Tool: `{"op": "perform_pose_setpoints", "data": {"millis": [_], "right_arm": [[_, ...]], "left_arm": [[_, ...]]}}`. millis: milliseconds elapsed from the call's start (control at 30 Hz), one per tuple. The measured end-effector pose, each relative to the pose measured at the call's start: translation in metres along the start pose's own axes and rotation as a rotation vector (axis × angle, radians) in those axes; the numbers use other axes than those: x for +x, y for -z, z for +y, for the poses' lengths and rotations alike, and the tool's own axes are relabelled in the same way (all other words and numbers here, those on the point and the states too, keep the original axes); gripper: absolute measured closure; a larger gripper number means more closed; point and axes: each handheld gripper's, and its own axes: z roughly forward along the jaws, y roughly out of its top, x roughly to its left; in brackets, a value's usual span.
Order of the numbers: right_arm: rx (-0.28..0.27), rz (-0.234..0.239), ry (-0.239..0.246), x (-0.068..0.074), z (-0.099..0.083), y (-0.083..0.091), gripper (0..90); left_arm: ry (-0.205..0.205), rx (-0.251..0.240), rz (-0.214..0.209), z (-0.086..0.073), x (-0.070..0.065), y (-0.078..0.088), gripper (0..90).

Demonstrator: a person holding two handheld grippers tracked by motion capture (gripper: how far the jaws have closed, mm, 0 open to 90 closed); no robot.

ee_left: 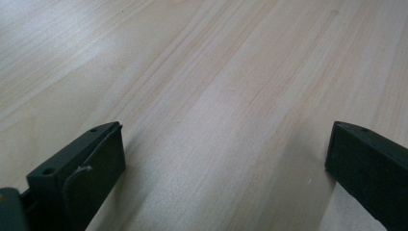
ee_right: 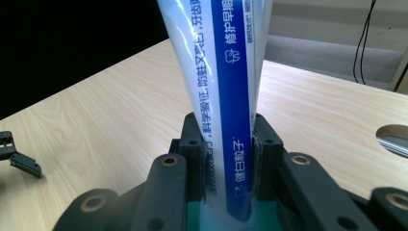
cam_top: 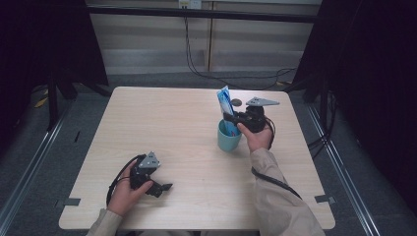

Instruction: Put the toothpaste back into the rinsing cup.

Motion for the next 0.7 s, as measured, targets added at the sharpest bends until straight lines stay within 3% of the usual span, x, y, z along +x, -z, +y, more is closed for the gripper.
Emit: {"op": "perform_pose_setpoints", "data": {"millis": [700], "right_arm": [[0.038,-0.015,0.001,-0.0011,-0.0031,0.0034,69.9]], "left_arm": [[0.000,0.000,0.000,0.0000,0.0000,0.0000,0.0]]}}
